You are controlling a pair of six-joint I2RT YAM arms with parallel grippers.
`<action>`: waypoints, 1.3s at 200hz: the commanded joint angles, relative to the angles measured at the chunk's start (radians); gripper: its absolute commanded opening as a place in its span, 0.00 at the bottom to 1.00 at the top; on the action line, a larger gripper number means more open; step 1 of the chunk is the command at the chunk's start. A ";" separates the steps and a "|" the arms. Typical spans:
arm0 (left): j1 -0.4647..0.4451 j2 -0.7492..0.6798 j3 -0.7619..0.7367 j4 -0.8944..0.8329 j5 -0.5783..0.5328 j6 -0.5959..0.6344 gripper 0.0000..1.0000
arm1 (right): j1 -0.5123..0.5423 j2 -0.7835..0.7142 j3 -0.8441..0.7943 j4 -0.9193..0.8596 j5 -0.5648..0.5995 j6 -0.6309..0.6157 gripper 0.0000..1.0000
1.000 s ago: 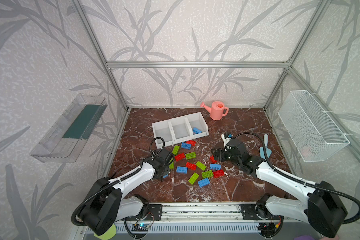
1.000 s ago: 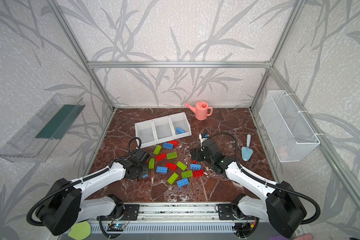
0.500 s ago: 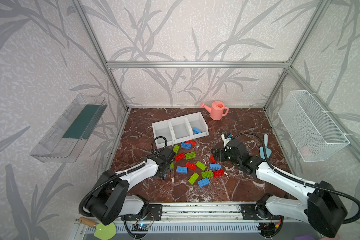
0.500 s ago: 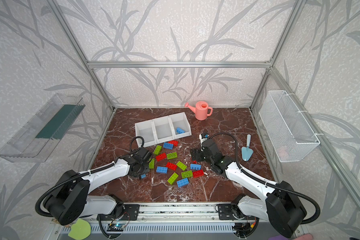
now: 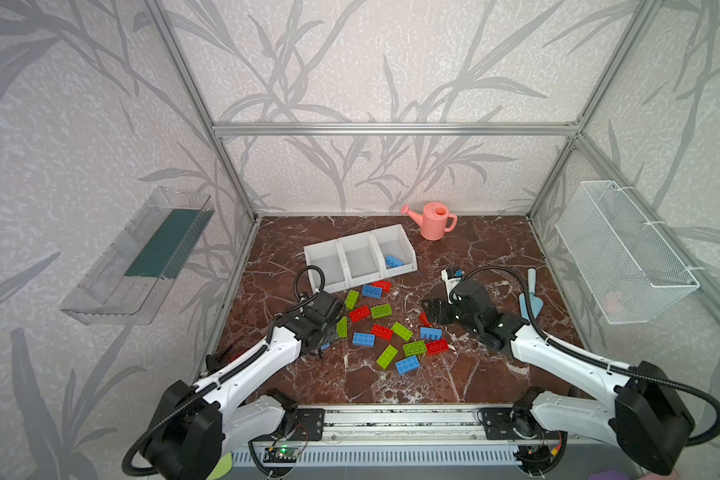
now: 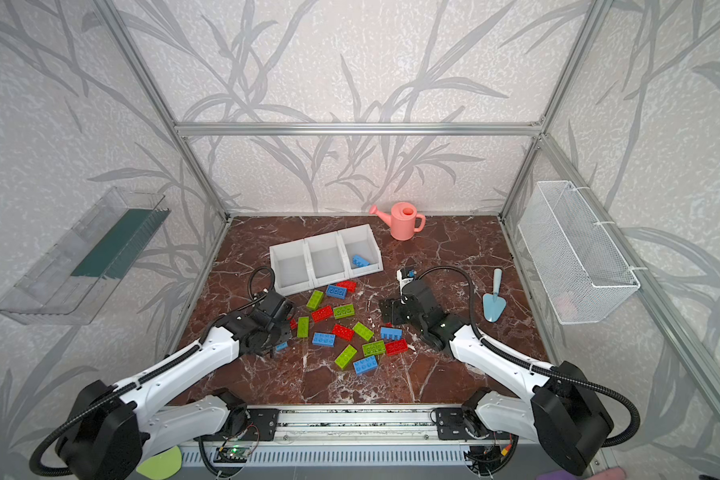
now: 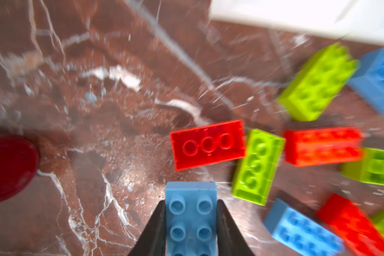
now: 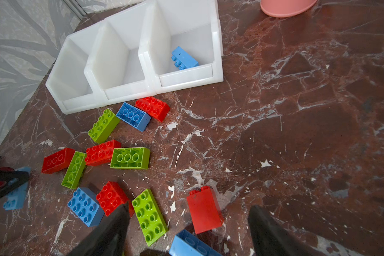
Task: Sort the legos into containers by color
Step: 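Carry the blue brick with the left gripper into the compartment nearest the watering can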
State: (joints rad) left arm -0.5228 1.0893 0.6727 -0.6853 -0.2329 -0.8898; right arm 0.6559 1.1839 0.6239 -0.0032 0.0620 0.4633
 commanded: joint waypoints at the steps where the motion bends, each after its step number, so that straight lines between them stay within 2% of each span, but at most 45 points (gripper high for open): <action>1: -0.004 -0.038 0.096 -0.050 -0.028 0.081 0.31 | 0.012 0.002 -0.016 0.036 0.001 0.003 0.85; 24: -0.003 -0.005 0.210 -0.036 -0.042 0.152 0.31 | 0.021 0.014 -0.018 0.048 -0.005 0.008 0.85; 45: -0.003 0.089 0.337 -0.014 -0.025 0.214 0.31 | 0.028 0.019 -0.019 0.055 -0.010 0.009 0.85; 81: -0.003 0.344 0.606 0.008 0.077 0.282 0.30 | 0.033 0.010 -0.026 0.056 0.012 0.005 0.85; 117: -0.004 0.601 0.870 0.051 0.194 0.298 0.29 | 0.033 -0.010 -0.033 0.055 0.021 0.004 0.85; 208: -0.002 1.161 1.567 -0.116 0.224 0.362 0.29 | 0.033 -0.050 -0.048 0.060 0.017 0.005 0.85; 233: -0.001 1.262 1.684 -0.161 0.225 0.366 0.29 | 0.033 -0.058 -0.051 0.060 0.024 0.002 0.85; 260: 0.009 1.326 1.749 -0.175 0.234 0.359 0.30 | 0.034 -0.056 -0.050 0.061 0.022 0.001 0.85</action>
State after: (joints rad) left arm -0.5220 2.3775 2.3550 -0.7959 -0.0132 -0.5434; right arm 0.6830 1.1481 0.5858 0.0418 0.0708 0.4641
